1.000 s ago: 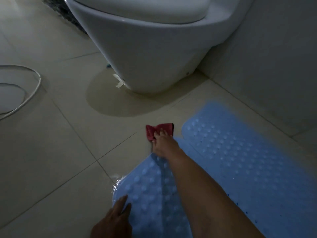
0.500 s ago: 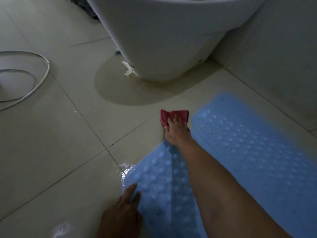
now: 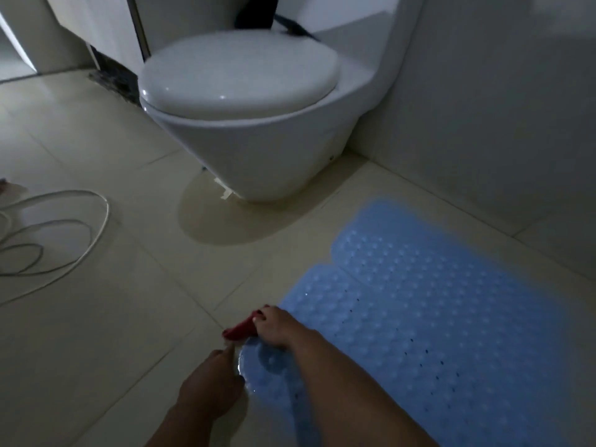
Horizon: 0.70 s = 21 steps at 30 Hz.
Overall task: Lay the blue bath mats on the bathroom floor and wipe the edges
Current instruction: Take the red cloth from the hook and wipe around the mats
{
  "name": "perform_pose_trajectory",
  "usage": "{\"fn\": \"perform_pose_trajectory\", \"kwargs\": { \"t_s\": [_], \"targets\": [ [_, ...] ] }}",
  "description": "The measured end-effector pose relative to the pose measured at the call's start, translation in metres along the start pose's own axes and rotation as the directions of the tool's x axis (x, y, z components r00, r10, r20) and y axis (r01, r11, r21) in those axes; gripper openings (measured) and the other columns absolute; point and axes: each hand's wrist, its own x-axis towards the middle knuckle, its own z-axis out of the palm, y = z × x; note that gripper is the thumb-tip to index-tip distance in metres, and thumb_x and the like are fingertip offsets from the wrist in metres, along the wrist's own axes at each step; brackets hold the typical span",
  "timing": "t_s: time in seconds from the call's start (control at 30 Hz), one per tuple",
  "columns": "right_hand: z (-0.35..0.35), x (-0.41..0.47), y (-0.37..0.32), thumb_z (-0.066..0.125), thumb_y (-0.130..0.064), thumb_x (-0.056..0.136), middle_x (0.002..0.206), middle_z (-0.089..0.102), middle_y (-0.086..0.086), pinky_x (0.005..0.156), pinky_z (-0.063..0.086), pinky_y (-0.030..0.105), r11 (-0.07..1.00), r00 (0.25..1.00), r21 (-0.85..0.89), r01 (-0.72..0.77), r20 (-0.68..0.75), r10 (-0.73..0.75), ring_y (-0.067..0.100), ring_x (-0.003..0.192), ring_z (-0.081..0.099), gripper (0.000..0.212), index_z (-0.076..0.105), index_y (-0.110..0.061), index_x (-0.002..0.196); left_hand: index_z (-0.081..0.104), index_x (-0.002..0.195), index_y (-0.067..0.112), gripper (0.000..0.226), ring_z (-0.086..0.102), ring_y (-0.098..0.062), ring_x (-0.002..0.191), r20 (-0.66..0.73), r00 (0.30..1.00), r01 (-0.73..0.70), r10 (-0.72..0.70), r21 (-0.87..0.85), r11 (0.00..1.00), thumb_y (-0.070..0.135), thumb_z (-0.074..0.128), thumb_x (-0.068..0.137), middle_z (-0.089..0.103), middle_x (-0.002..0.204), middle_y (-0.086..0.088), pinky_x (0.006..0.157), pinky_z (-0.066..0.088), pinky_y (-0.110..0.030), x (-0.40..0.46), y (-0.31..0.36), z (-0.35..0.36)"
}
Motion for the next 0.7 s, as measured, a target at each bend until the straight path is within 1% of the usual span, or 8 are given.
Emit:
{"fn": "perform_pose_trajectory", "kwargs": {
  "t_s": [0.1,0.17,0.27,0.33,0.37,0.43,0.5,0.7],
  "targets": [
    [-0.017,-0.025,0.003,0.041,-0.028,0.104,0.12,0.065,0.017,0.096,0.051,0.037,0.982,0.997,0.189,-0.031,-0.069,0.045,0.03,0.109,0.062,0.036,0.062,-0.007,0.124,0.02,0.161,0.016,0.084,0.057,-0.025,0.127,-0.036,0.999,0.006,-0.008,-0.054,0.999,0.032,0.062,0.09,0.056,0.142,-0.009,0.099,0.048,-0.03,0.012,0.021,-0.025],
    [-0.032,-0.041,0.011,0.042,-0.026,0.104,0.1,0.067,0.01,0.081,0.056,0.028,0.939,0.993,0.34,-0.046,-0.09,0.081,0.021,0.09,0.065,0.031,0.066,-0.009,0.111,0.017,0.162,0.015,0.088,0.048,-0.026,0.14,-0.051,0.998,-0.038,0.033,-0.103,0.994,0.028,0.066,0.089,0.047,0.152,-0.012,0.109,0.04,-0.029,0.019,0.045,-0.041],
    [-0.058,-0.066,0.027,0.047,-0.024,0.101,0.081,0.065,0.0,0.063,0.048,0.02,0.843,0.987,0.534,-0.064,-0.089,0.131,0.012,0.073,0.061,0.027,0.07,-0.019,0.087,0.035,0.157,0.017,0.092,0.041,-0.022,0.146,-0.057,0.988,-0.147,0.14,-0.148,0.978,0.051,0.059,0.075,0.046,0.154,-0.006,0.115,0.034,-0.029,0.027,0.085,-0.053],
    [-0.077,-0.08,0.041,0.049,-0.025,0.101,0.078,0.065,-0.001,0.062,0.047,0.02,0.787,0.981,0.613,-0.064,-0.108,0.164,0.012,0.072,0.06,0.029,0.069,-0.025,0.08,0.065,0.126,0.024,0.073,0.063,-0.019,0.119,-0.038,0.982,-0.187,0.183,-0.149,0.971,0.063,0.049,0.066,0.068,0.128,0.001,0.101,0.048,-0.031,0.031,0.115,-0.055],
    [-0.086,-0.085,0.047,0.049,-0.027,0.101,0.079,0.065,0.0,0.063,0.047,0.02,0.773,0.975,0.632,-0.062,-0.129,0.183,0.012,0.072,0.06,0.028,0.069,-0.025,0.081,0.068,0.103,0.028,0.053,0.068,-0.018,0.1,-0.04,0.979,-0.204,0.201,-0.12,0.972,0.063,0.05,0.067,0.074,0.106,0.003,0.089,0.052,-0.032,0.033,0.128,-0.056],
    [-0.104,-0.095,0.065,0.05,-0.028,0.102,0.082,0.067,0.0,0.065,0.048,0.021,0.741,0.951,0.67,-0.046,-0.198,0.238,0.012,0.075,0.061,0.027,0.069,-0.023,0.083,0.061,0.081,0.026,0.024,0.066,-0.017,0.082,-0.047,0.967,-0.254,0.252,-0.061,0.965,0.05,0.061,0.081,0.071,0.085,0.001,0.077,0.053,-0.034,0.041,0.157,-0.051],
    [-0.118,-0.103,0.084,0.05,-0.027,0.102,0.085,0.068,0.0,0.067,0.048,0.021,0.739,0.922,0.673,-0.023,-0.272,0.276,0.011,0.078,0.062,0.027,0.069,-0.021,0.085,0.057,0.078,0.025,0.02,0.063,-0.017,0.078,-0.051,0.955,-0.295,0.293,-0.04,0.955,0.039,0.067,0.088,0.068,0.083,0.0,0.073,0.051,-0.034,0.049,0.182,-0.04],
    [-0.137,-0.116,0.142,0.053,-0.032,0.1,0.098,0.074,0.006,0.081,0.053,0.034,0.876,0.791,0.481,-0.034,-0.523,0.318,0.02,0.089,0.068,0.028,0.074,-0.013,0.097,0.053,0.076,0.027,0.024,0.06,-0.014,0.073,-0.04,0.942,-0.335,0.333,-0.099,0.937,0.038,0.068,0.091,0.062,0.075,0.007,0.061,0.039,-0.029,0.057,0.242,-0.005]
  ]
}}
